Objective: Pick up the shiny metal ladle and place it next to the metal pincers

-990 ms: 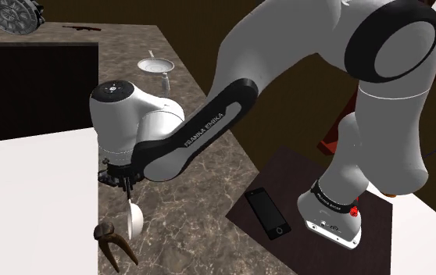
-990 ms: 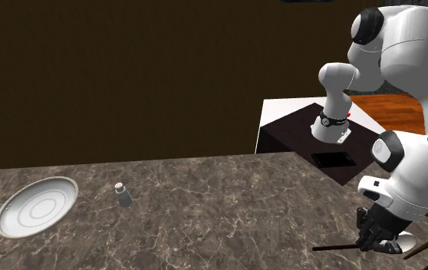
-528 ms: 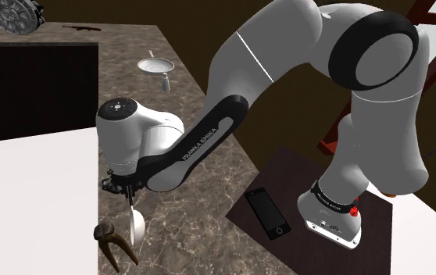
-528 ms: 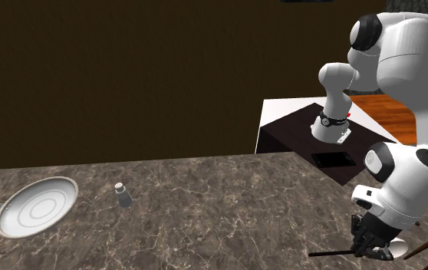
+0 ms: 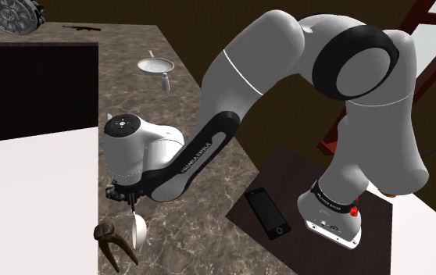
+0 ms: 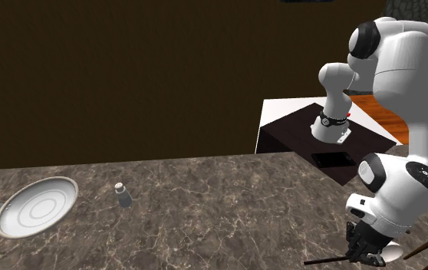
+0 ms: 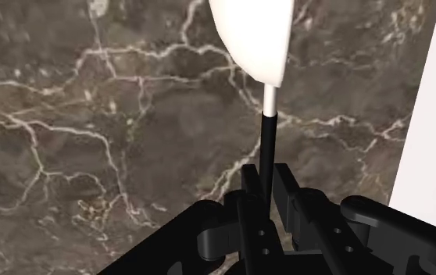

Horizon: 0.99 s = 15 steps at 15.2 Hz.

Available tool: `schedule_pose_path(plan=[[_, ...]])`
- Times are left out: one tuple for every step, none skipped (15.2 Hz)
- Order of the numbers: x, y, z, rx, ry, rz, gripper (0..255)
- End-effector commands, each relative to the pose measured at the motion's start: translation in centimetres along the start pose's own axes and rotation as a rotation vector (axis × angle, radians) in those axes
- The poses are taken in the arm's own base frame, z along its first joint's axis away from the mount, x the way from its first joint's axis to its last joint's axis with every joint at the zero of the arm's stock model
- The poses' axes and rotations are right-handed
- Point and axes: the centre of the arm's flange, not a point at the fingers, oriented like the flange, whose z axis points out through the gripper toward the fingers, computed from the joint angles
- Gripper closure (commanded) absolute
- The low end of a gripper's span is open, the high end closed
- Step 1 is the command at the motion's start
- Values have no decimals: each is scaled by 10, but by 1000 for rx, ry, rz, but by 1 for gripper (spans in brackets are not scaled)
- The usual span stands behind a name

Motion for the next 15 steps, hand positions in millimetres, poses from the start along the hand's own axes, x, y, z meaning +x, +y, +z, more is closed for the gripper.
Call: schedule_pose_path(plan=[[-1, 1, 9, -1, -1, -1, 255], [-1, 1, 9, -1, -1, -1, 255], [-1, 1, 9, -1, -1, -1, 255], [-1, 1, 9, -1, -1, -1, 255], [-1, 1, 9, -1, -1, -1, 255], [-1, 1, 9, -1, -1, -1, 255], [-1, 1, 9, -1, -1, -1, 255], [-1, 1, 9, -1, -1, -1, 255], [-1, 1, 9, -1, -1, -1, 0], [0, 0, 9, -1, -1, -1, 0], [0, 0, 9, -1, -1, -1, 0], [0, 0, 9, -1, -1, -1, 0], [0, 0, 9, -1, -1, -1, 0], [-1, 1, 9, -1, -1, -1, 0], [-1, 1, -4, -1, -1, -1, 0]])
